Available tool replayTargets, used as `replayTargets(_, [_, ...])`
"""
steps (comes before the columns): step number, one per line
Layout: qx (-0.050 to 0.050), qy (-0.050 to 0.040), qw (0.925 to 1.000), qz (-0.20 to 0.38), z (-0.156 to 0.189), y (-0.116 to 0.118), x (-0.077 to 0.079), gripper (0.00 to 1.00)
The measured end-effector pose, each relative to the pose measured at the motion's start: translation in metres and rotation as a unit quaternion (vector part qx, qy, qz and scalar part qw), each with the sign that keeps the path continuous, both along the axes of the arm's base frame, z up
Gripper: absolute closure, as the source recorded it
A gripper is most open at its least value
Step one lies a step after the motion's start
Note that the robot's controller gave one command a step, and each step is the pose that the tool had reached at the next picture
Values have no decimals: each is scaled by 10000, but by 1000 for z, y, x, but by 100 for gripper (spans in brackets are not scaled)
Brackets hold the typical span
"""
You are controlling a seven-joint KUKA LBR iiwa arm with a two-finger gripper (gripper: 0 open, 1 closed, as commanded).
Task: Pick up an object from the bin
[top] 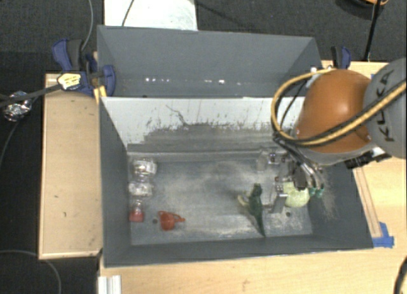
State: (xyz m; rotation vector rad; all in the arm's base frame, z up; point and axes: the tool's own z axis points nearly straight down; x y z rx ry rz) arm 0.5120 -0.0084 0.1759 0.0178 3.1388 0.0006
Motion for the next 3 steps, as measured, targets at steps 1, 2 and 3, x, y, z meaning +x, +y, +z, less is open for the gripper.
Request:
replayTargets(1, [2, -5, 9990, -444, -40, 3, -7, 0])
replayTargets(2, [4, 26, 9970, -778, -68, 6, -11, 0])
replayTargets(3, [8, 15, 9811, -1933, -56, 11, -22, 0])
